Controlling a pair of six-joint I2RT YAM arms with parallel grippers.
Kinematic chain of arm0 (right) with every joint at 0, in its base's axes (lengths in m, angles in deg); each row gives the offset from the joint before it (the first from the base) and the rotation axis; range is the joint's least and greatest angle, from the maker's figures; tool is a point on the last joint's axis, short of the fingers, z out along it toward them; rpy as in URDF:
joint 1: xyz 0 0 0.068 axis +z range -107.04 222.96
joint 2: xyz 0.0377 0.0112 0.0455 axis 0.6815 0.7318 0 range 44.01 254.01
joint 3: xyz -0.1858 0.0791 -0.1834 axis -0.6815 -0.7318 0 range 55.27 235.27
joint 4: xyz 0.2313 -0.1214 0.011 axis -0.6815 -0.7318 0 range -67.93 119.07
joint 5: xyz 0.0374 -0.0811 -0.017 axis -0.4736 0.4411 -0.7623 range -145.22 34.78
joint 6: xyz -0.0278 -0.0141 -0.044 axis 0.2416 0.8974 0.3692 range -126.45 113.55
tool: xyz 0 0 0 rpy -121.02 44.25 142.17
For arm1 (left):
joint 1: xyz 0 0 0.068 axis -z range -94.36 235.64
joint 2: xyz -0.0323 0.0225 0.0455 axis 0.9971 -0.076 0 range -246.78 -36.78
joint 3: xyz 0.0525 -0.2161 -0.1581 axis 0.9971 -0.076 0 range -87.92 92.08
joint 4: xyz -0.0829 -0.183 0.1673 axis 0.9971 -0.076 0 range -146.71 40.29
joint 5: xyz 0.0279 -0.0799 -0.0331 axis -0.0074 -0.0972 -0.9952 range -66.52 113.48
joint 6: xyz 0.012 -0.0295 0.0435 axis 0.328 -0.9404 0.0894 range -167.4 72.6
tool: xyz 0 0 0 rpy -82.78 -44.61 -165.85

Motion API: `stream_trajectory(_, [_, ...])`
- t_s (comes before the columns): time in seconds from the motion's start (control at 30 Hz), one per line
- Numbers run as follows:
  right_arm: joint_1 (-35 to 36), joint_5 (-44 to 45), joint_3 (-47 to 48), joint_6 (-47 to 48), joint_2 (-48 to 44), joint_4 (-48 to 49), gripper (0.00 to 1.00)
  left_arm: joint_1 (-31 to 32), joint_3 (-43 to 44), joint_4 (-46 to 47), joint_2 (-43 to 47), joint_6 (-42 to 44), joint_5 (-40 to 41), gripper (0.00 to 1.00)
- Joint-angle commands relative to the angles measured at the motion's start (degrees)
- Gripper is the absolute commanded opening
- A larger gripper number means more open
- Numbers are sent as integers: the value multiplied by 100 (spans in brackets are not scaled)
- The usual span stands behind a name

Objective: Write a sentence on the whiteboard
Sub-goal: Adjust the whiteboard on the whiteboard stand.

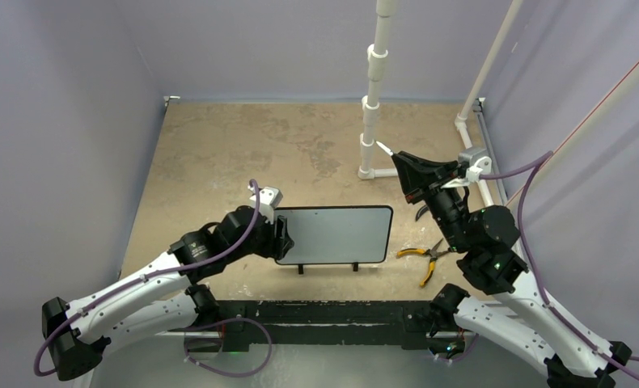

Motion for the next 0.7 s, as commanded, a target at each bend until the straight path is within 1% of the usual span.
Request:
stream_trajectory(0.0, [19,124,-34,97,17,300,0,5,230,144,-70,319,223,55])
stream_trajectory(0.17, [20,133,-55,87,-10,296,0,5,97,445,-171,311,180,55])
stream_trajectory(0.43, [20,137,-44,72,-118,255,0,5,70,759,-141,302,682,55])
stream_trajectory(0.5, [20,153,-51,72,-132,233,0,5,71,762,-162,269,600,55])
stream_trajectory(0.57, [20,168,-55,72,-142,228,0,7,87,718,-216,208,348,55])
stream_trajectory(0.67, [16,184,-79,72,-153,264,0,57,35,576,-349,-115,-10,55])
